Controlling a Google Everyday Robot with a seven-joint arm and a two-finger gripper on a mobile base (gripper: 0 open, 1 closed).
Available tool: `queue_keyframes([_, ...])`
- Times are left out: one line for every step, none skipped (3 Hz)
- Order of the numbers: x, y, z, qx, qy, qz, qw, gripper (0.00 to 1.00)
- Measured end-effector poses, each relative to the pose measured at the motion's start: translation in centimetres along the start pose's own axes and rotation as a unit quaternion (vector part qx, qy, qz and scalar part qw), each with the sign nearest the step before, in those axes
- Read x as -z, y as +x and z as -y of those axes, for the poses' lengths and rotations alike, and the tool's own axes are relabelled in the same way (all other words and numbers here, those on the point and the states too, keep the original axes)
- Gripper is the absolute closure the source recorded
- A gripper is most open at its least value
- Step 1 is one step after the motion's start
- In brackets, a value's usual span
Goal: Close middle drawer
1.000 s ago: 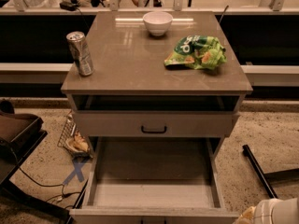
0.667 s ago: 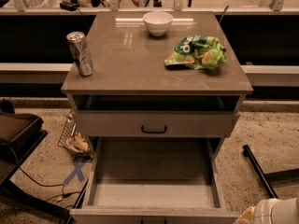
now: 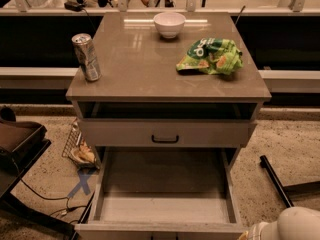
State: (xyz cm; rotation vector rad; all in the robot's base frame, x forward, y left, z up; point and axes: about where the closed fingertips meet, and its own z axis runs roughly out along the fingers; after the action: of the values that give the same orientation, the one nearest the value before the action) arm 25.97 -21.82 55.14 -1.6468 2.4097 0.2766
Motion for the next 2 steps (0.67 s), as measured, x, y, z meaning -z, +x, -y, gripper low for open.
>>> queue_keyframes([-5.9,1.7,0.8,-0.014,-0.024,0.018,0.9995,1.0])
queue_keyframes([-10.2,2.6,1.5,-0.026,-0.041,0.043,0.9979,1.0])
